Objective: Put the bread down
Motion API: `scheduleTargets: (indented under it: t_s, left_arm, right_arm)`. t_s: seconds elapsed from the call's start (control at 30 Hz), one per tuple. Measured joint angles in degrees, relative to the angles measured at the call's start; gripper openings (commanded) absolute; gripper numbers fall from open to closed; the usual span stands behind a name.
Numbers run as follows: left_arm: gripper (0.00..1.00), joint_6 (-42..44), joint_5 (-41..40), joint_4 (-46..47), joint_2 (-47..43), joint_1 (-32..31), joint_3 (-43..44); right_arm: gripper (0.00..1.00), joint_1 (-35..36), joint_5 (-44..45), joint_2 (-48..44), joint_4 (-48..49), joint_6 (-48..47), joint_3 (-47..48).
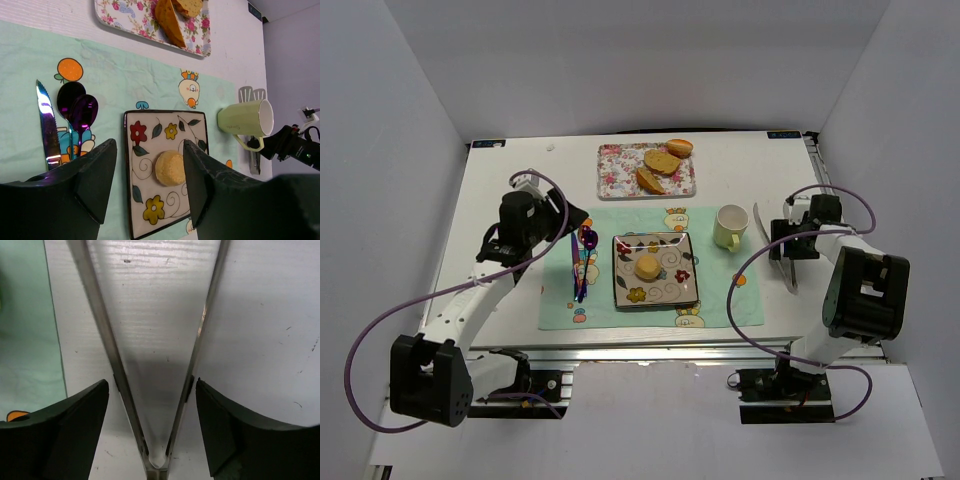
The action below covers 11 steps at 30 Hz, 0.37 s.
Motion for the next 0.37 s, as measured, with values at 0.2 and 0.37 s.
scheduleTargets:
  t_s: [0.2, 0.37]
  left_arm:
    - [0.67, 0.04, 0.96, 0.02, 0.28, -1.01, 0.0]
    - [0.67, 0.37, 2.56, 0.17, 0.68, -2.67, 0.09]
  right_arm:
    - [0.89, -0.02, 1.38, -1.46, -3.54, -1.97, 2.69]
    - [0.9, 0.09, 0.09, -8.85, -5.11, -2.4, 9.44]
